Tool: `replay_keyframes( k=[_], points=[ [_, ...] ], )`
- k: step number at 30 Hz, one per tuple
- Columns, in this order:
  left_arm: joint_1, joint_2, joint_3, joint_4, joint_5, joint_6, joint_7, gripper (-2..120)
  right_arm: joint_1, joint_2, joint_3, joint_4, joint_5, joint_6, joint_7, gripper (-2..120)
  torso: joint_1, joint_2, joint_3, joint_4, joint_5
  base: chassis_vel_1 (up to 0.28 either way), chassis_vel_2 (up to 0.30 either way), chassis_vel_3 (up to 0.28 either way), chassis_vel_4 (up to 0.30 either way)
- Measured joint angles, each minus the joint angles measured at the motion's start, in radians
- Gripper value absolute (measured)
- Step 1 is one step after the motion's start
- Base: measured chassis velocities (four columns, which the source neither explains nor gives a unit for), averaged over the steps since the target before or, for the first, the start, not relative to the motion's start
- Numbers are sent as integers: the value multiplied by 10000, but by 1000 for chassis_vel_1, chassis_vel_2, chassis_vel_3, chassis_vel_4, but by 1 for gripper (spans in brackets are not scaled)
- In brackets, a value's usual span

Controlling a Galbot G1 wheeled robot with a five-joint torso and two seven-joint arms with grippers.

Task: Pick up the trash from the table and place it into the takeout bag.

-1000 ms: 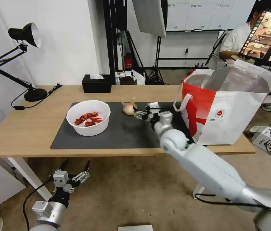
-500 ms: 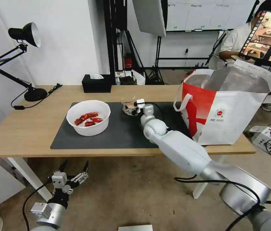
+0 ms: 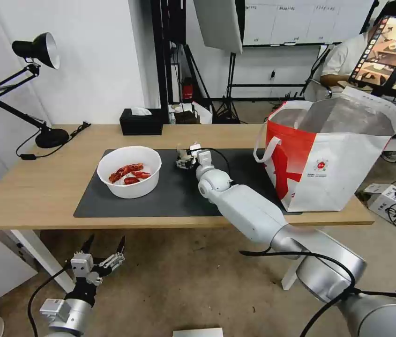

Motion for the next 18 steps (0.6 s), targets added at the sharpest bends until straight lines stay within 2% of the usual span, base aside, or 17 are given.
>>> replay_keyframes(
  k=[4, 6, 10, 12, 13, 15, 18],
  points=[
    [-11, 2, 14, -1, 0, 0, 0, 100, 1, 110, 54, -203, 13, -23, -44, 99, -1, 0, 0, 0, 0, 0, 0, 0, 0],
    [-7, 3, 17, -2, 0, -1, 0, 100, -16, 153, 84, -281, 23, -23, -105, 94, 0, 0, 0, 0, 0, 0, 0, 0, 0],
    [12, 0, 17, 11, 1, -14, 0, 100, -81, 230, 124, -409, 29, -22, -156, 78, 0, 0, 0, 0, 1, 0, 0, 0, 0],
    [14, -1, 17, 21, 1, -25, 0, 100, -93, 239, 132, -419, 30, -22, -160, 76, 0, 0, 0, 1, 1, 0, 0, 0, 0],
    [15, -2, 18, 27, 2, -35, 0, 100, -106, 239, 134, -419, 31, -19, -164, 68, -1, 0, 0, 0, 1, 0, 0, 0, 0],
    [14, -3, 18, 30, 2, -41, 0, 100, -119, 229, 133, -407, 34, -16, -168, 64, -1, 0, 0, 0, 1, 0, 0, 0, 0],
    [7, -3, 21, 38, 1, -50, -2, 100, -157, 132, 128, -264, 51, 5, -166, 48, 0, 0, 0, 1, 1, 0, 0, 0, 0]
  ],
)
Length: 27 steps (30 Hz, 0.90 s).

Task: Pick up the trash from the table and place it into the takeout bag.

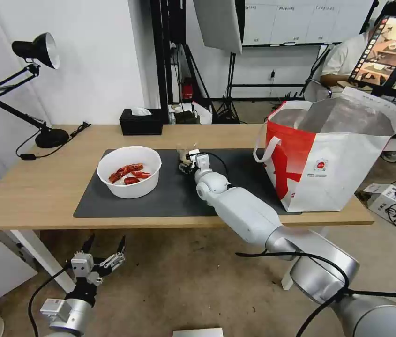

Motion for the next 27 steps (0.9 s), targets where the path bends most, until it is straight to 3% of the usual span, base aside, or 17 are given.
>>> replay_keyframes(
  k=[9, 12, 20, 27],
  points=[
    [-26, 14, 24, 12, 3, -13, -3, 100, -271, -714, -160, 1429, -314, 278, 346, 21, 0, -1, 0, 1, 1, 0, 0, 0, 0],
    [-37, 26, 36, 12, 4, -19, -2, 100, -645, -1585, -216, 3054, -732, 387, 840, 11, 0, 0, 0, 0, 2, 0, 0, 0, 0],
    [-13, 48, 56, 0, 6, -32, -8, 100, -1266, -3059, 193, 5703, -1542, 798, 1348, 10, -1, -1, 0, -2, 2, 0, 0, 0, 0],
    [23, 172, 21, -163, 12, -28, -12, 100, -1745, -4353, 1652, 8150, -1957, 629, 1944, 8, -1, 0, 0, -1, 3, 0, 0, 0, 0]
  ],
)
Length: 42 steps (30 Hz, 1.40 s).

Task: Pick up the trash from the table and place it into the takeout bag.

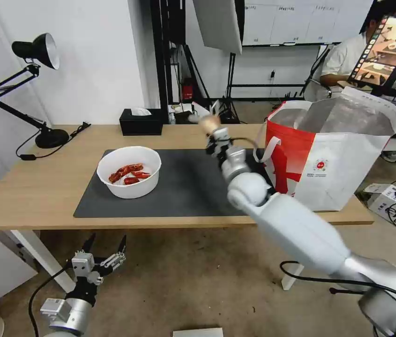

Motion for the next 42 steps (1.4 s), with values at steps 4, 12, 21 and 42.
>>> replay_keyframes(
  k=[4, 12, 21, 42],
  points=[
    [8, 7, -6, -19, 4, 9, -4, 100, -96, -454, 400, 682, -326, -451, 534, 8, 0, 0, -1, -1, -2, 0, 0, 0, 0],
    [-94, -39, 158, -23, 105, 65, -13, 100, -417, -1693, 1469, 2113, -506, -1763, 2403, 8, 0, 0, 0, -1, -1, 0, 0, 0, 0],
    [-294, -104, 440, -67, 274, 297, -27, 100, -842, -2545, 2455, 2367, 619, -2244, 2991, 8, 0, 0, 0, -1, -1, 0, 0, 0, 0],
    [-206, -299, 766, -473, 719, 596, -68, 100, -1611, -3718, 3546, 3133, 3629, -3506, 3545, 67, 1, 0, 1, 0, -3, 0, 0, 0, 0]
  ],
)
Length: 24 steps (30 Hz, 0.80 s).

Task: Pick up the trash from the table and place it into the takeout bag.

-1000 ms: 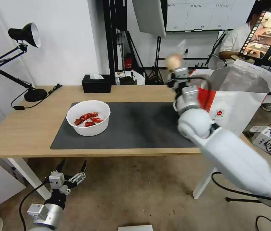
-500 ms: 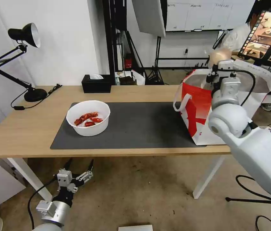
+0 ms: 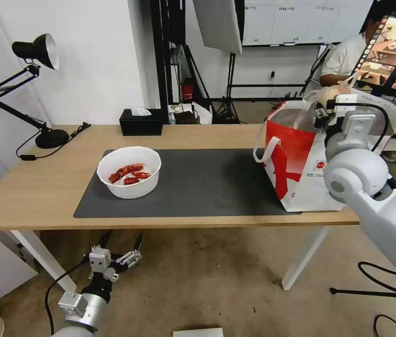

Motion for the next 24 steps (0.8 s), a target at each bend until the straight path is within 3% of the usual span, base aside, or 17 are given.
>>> replay_keyframes(
  k=[8, 24],
  points=[
    [164, -88, 2, -112, 148, 2, -3, 100, -150, -173, 170, 103, 271, -49, -159, 96, -1, 0, 0, 0, 1, 0, 0, 0, 0],
    [11, -39, 52, -126, 126, 73, -13, 100, -188, -201, 172, 51, 333, -14, -338, 100, 0, 0, 0, 0, 0, 0, 0, 0, 0]
  ],
)
